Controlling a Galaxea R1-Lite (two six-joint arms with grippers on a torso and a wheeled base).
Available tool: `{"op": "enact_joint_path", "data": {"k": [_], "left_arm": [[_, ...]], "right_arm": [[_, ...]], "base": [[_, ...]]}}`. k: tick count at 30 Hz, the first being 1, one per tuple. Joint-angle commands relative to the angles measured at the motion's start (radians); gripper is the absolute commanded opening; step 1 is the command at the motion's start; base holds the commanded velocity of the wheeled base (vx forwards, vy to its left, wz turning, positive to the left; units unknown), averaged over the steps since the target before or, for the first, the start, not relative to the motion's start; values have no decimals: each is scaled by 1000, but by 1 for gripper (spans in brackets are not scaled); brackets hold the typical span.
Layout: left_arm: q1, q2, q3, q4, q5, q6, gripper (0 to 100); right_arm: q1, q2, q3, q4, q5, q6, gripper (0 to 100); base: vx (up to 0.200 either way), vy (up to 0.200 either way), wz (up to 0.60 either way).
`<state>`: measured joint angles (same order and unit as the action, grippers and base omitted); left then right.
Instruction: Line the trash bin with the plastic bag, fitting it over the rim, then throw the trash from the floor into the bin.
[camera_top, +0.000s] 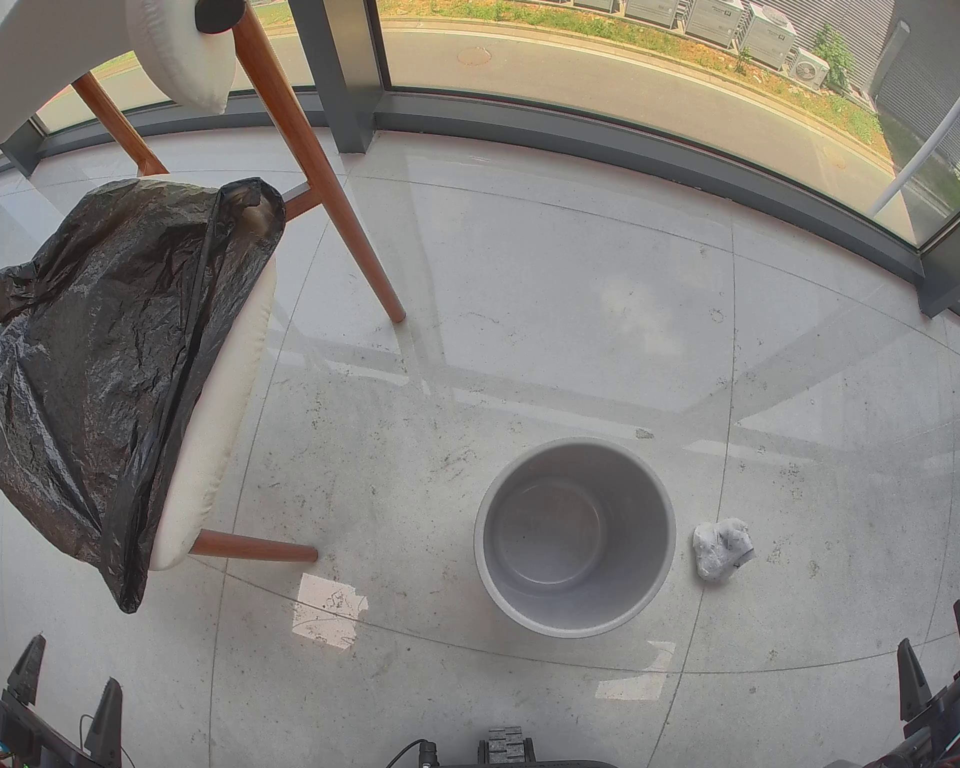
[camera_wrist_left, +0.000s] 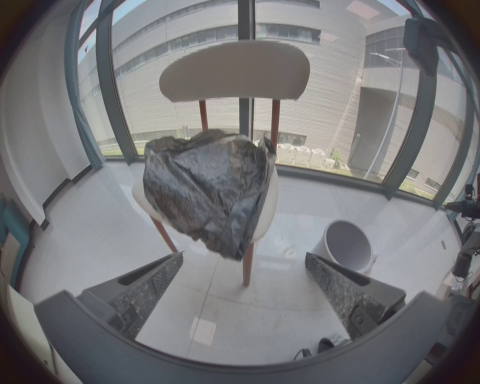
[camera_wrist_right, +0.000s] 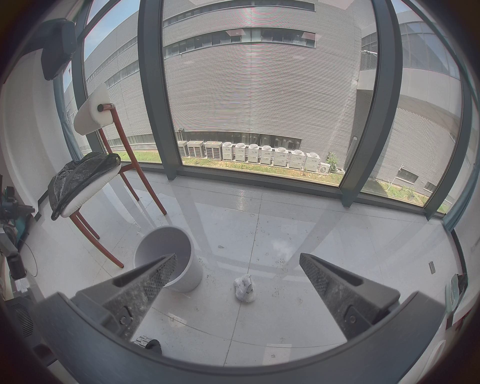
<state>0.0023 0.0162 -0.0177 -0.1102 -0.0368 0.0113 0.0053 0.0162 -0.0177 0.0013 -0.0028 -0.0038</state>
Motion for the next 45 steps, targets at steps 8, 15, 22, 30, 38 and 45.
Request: {"op": "enact_joint_path", "data": {"k": [8,15,22,30,38,45], "left_arm": [[-5,128,-133,23,-14,24,100],[-5,381,-308,64,-58,22,100],[-5,577,-374,57,-173,22,100],[-5,861,-524,27,-270,29,100],[-7,1061,-550,-128,-299,30,100],[-5,1142,-555,-235,-377,29,100]], "right_arm": [[-1,-10,18,-1,1,-1,100],[-1,-10,18,-1,3,1,100],[-1,-10,18,-1,3,2,100],[-1,-10,18,-1,-3,7,100],[-1,-12,18,-3,-3,8,100],[-1,-12,18,-3,-2,8,100]], "base": [[0,0,0],[0,0,0],[0,0,0],[0,0,0],[0,0,0],[0,0,0]]}}
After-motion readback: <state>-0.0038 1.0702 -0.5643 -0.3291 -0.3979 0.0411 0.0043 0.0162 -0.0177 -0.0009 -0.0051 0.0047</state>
